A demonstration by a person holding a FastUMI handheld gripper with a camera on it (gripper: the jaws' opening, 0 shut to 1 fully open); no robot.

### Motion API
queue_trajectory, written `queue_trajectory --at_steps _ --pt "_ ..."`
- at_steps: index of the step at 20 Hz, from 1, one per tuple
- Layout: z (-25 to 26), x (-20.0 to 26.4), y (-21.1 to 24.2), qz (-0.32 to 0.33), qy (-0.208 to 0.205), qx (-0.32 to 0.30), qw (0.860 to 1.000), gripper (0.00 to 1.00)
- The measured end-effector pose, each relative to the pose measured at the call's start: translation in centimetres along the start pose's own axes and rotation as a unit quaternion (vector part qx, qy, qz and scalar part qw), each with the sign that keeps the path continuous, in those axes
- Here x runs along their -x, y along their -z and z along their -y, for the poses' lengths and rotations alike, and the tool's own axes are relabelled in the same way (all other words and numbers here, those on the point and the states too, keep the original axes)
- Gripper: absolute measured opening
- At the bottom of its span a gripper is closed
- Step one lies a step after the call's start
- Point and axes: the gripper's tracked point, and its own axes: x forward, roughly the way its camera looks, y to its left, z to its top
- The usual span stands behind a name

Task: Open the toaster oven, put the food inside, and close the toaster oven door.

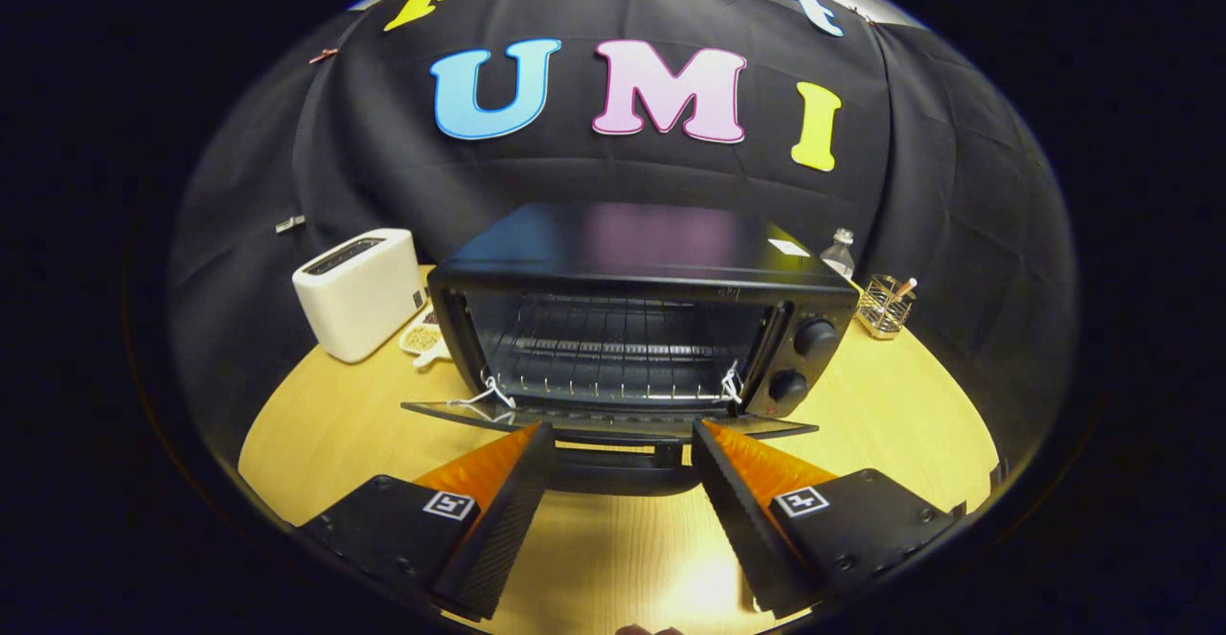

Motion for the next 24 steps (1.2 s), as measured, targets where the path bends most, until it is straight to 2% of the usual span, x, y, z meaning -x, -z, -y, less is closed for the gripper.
queue_trajectory --at_steps 2,6,11,16,20,24 --pt "-0.2 0.1 2.7 -0.028 -0.006 0.001 1.0 0.96" --pt "-0.1 1.3 7.0 -0.054 -0.021 0.049 0.997 0.98" --pt "2.3 4.6 6.3 -0.033 -0.025 0.039 0.998 0.98" --pt "10.3 8.4 4.0 -0.014 0.018 0.033 0.999 0.98" --pt "16.7 9.9 4.3 -0.04 0.049 0.0 0.998 0.98" --pt "21.2 9.3 6.8 -0.095 0.049 -0.02 0.994 0.98"
